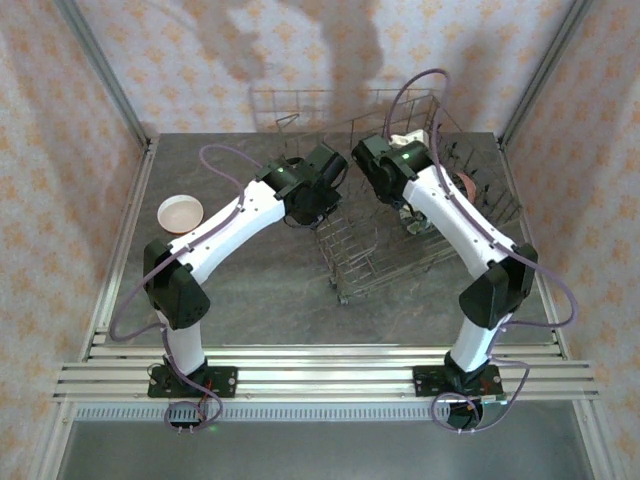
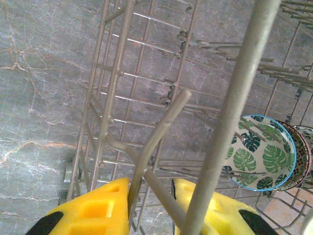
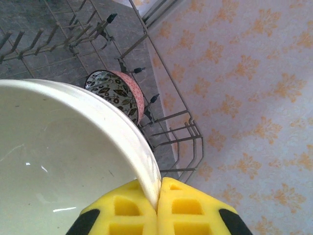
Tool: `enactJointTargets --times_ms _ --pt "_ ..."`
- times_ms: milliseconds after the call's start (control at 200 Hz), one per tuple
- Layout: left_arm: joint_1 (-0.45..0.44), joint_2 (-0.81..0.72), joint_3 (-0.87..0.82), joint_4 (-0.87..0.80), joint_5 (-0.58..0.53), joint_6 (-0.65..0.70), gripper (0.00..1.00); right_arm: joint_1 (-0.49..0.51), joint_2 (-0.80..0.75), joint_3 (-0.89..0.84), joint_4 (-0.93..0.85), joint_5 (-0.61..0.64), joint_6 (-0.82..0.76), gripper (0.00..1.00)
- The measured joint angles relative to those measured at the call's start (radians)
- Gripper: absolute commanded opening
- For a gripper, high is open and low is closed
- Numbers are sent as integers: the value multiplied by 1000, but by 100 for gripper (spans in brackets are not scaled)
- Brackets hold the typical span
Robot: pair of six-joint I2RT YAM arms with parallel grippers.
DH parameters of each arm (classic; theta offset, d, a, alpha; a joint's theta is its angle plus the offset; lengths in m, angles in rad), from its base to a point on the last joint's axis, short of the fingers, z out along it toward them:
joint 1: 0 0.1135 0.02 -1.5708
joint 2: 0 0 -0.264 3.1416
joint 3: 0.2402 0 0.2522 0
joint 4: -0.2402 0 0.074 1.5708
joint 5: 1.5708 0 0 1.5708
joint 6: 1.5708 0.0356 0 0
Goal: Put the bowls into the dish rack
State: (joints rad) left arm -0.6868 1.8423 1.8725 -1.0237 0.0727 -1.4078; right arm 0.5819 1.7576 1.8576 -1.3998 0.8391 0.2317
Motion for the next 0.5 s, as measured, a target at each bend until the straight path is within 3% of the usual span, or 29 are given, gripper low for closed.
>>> enactJointTargets --times_ms 90,210,275,300,410,435,501 --pt "0 0 0 4 1 3 37 11 22 -15 0 24 3 0" --pt "8 -8 -1 35 2 0 65 11 41 -33 3 49 3 0" --pt "14 -24 -4 55 4 16 71 11 47 -45 5 67 1 0" --pt "17 -34 -9 63 5 28 78 11 50 -50 6 75 -1 0" --pt "33 -96 -44 83 8 55 82 11 65 -66 22 99 -5 0" --pt "36 -109 -51 84 8 63 90 11 69 -69 26 105 -7 0" --pt "45 -142 -68 91 6 84 93 11 78 -82 37 116 -10 0"
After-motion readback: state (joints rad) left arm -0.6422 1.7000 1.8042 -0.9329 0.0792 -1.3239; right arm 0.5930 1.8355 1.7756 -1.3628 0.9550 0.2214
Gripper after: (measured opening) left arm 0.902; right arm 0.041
